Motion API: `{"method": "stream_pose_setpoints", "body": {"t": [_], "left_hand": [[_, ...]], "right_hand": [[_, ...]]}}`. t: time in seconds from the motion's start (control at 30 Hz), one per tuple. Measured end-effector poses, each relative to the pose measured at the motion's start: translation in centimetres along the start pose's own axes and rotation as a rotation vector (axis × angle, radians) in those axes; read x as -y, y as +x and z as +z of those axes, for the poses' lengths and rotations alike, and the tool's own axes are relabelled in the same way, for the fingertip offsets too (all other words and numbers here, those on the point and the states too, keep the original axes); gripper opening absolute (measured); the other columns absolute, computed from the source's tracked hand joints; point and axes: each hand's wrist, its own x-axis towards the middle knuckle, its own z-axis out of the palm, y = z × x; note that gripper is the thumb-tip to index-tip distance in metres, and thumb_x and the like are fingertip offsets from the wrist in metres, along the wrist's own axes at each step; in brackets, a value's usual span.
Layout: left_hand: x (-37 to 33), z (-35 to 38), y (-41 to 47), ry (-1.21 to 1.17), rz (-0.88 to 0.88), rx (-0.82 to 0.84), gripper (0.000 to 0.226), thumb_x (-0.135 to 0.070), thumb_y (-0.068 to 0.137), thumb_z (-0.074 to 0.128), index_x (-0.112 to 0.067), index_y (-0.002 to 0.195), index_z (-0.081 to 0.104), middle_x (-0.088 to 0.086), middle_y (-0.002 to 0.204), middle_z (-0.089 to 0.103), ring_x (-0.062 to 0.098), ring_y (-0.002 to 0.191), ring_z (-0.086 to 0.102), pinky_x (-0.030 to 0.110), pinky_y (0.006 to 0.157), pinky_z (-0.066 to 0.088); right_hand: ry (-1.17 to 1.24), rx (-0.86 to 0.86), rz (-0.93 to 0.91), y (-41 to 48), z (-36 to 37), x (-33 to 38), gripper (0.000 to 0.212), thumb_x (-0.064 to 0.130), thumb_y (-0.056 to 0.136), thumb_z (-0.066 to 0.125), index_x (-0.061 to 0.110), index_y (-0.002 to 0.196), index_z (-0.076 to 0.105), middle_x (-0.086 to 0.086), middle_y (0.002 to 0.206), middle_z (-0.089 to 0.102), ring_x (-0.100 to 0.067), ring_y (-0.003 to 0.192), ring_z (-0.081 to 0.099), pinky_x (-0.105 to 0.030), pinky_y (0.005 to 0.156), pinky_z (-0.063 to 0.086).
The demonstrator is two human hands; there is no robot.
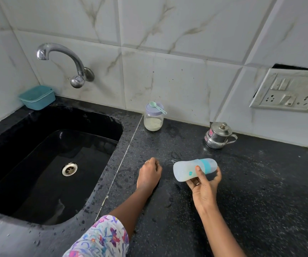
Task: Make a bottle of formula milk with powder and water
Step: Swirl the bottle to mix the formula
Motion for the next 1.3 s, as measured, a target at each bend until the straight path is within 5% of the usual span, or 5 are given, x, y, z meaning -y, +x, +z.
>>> {"method": "stream_pose_setpoints", "body": {"t": [0.17, 0.33, 0.43, 0.6, 1.3], "left_hand": [[-0.02, 0.04, 0.04, 0.000, 0.002, -0.005, 0.009, -0.017, 0.092, 0.048, -0.012, 0.085, 0.051, 0.000, 0.079, 0.054, 0.020, 0.071, 0.052, 0.030, 0.064, 0.039], [0.05, 0.05, 0.04, 0.004, -0.002, -0.003, 0.010, -0.017, 0.092, 0.048, -0.010, 0.088, 0.053, 0.003, 0.082, 0.057, 0.021, 0.073, 0.053, 0.035, 0.068, 0.044], [0.09, 0.06, 0.05, 0.004, 0.000, -0.007, 0.010, -0.018, 0.092, 0.048, -0.011, 0.089, 0.053, 0.000, 0.080, 0.054, 0.019, 0.071, 0.051, 0.032, 0.066, 0.041], [0.09, 0.05, 0.03, -0.002, 0.001, -0.003, 0.010, -0.018, 0.093, 0.048, -0.011, 0.088, 0.052, 0.000, 0.080, 0.053, 0.019, 0.070, 0.049, 0.031, 0.065, 0.040], [0.12, 0.05, 0.04, -0.013, -0.010, 0.004, 0.010, -0.019, 0.092, 0.048, -0.011, 0.087, 0.053, 0.003, 0.083, 0.059, 0.021, 0.073, 0.055, 0.036, 0.066, 0.045]], "right_hand": [[-0.137, 0.076, 0.000, -0.54, 0.21, 0.28, 0.080, -0.009, 0.079, 0.062, 0.040, 0.135, 0.031, -0.004, 0.104, 0.063, -0.023, 0.098, 0.063, -0.051, 0.078, 0.054], [-0.069, 0.018, -0.006, -0.18, 0.08, -0.06, 0.073, -0.004, 0.082, 0.061, 0.041, 0.132, 0.033, -0.002, 0.115, 0.060, -0.022, 0.102, 0.061, -0.040, 0.063, 0.057], [-0.156, 0.080, -0.010, -0.45, 0.02, 0.08, 0.081, -0.009, 0.079, 0.062, 0.044, 0.133, 0.032, -0.001, 0.097, 0.069, -0.021, 0.096, 0.064, -0.044, 0.070, 0.055], [-0.041, 0.008, -0.020, -0.10, 0.09, -0.01, 0.075, -0.003, 0.081, 0.062, 0.039, 0.135, 0.031, -0.002, 0.116, 0.059, -0.022, 0.105, 0.061, -0.043, 0.068, 0.057], [-0.128, 0.056, -0.012, -0.84, 0.11, -0.09, 0.082, -0.009, 0.079, 0.062, 0.042, 0.135, 0.031, -0.004, 0.106, 0.064, -0.023, 0.099, 0.063, -0.050, 0.077, 0.055]]}}
